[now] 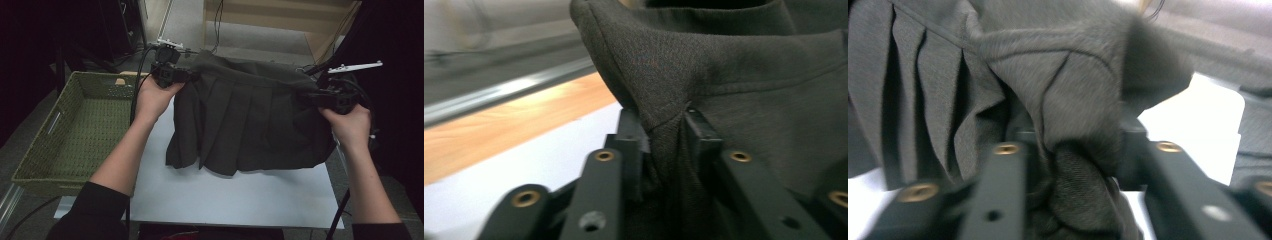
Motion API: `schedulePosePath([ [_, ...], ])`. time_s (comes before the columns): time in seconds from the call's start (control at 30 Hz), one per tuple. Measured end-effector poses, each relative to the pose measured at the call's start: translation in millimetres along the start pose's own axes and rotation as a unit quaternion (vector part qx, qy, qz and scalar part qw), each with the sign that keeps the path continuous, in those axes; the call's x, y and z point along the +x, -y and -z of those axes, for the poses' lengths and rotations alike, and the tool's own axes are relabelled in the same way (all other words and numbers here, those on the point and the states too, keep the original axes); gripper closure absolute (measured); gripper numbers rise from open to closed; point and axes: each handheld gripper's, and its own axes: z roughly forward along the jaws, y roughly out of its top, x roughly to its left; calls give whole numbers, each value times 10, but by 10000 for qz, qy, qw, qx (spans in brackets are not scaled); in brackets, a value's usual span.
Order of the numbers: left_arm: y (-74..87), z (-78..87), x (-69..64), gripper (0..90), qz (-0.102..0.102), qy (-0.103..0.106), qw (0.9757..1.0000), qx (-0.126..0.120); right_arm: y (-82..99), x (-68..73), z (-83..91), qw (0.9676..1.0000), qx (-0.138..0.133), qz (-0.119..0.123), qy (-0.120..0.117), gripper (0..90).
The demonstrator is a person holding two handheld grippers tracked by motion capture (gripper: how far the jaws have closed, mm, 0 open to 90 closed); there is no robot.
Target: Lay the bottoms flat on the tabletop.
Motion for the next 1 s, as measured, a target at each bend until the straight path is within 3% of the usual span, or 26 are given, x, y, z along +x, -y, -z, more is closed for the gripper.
schedulePosePath([
  [0.1, 101, -95, 44, 565, 113, 136, 9997, 147, 74, 4, -223, 9999, 29, -15, 128, 388],
  [0.23, 253, -212, 23, 506, 41, 34, 9996, 285, 240, -16, -492, 9994, 253, 16, 251, 366],
  [0.43, 346, -200, 78, 470, 270, 242, 9990, 244, 413, -148, -573, 9984, 204, -368, 388, 298],
  [0.53, 400, -237, 44, 469, 249, 365, 9985, 308, 470, -206, -581, 9973, 173, -583, 421, 211],
  [0.6, 444, -272, 7, 455, 185, 431, 9983, 359, 502, -237, -581, 9969, 194, -688, 333, 214],
  [1.0, 824, -404, -183, 411, 17, 842, 9938, 732, 819, -137, -541, 9984, 152, -524, 135, 360],
])
